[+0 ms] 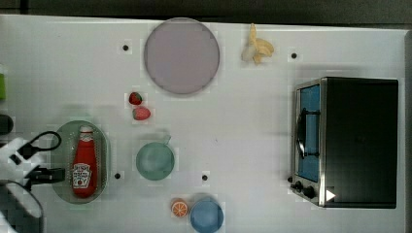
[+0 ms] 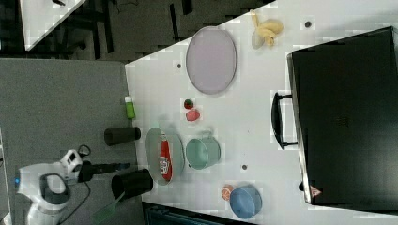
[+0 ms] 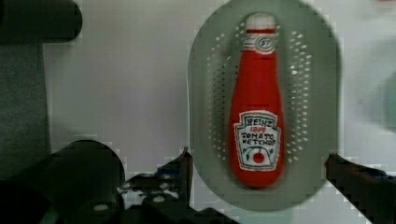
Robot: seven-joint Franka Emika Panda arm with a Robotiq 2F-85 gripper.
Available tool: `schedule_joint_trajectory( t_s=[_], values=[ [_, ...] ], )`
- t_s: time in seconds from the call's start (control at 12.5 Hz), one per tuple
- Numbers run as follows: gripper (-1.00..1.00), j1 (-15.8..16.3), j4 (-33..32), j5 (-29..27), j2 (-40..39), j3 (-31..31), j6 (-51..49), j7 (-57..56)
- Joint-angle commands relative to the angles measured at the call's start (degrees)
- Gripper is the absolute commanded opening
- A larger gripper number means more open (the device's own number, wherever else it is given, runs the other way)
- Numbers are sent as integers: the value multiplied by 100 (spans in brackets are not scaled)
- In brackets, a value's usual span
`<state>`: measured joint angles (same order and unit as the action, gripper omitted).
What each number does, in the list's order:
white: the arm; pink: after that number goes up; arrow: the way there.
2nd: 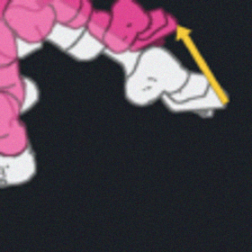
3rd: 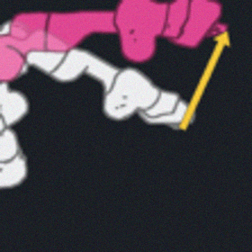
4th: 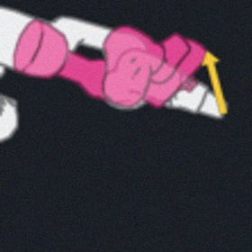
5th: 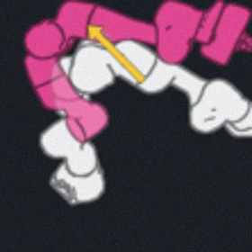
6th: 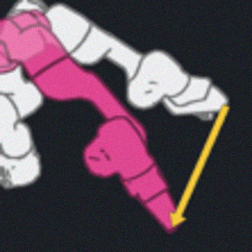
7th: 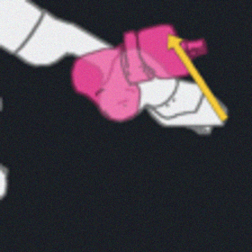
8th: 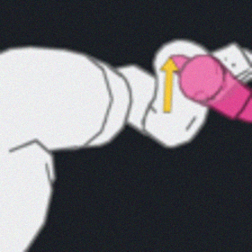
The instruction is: Pick ketchup from strainer and place it on the table
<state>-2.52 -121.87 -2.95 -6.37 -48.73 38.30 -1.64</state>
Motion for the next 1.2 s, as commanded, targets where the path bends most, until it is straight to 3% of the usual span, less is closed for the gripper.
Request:
schedule_joint_trajectory(
  t_s=[0.08, 0.32, 0.72, 1.2],
  values=[
    [100, -180, -673, 62, -321, 129, 1133, 273],
    [100, -178, -1107, 277, -883, 181, 2265, 300],
    [100, -150, -1111, 454, -1985, 295, 3014, 332],
    [100, 311, -1017, 462, -2466, 870, 3304, 337]
  ],
)
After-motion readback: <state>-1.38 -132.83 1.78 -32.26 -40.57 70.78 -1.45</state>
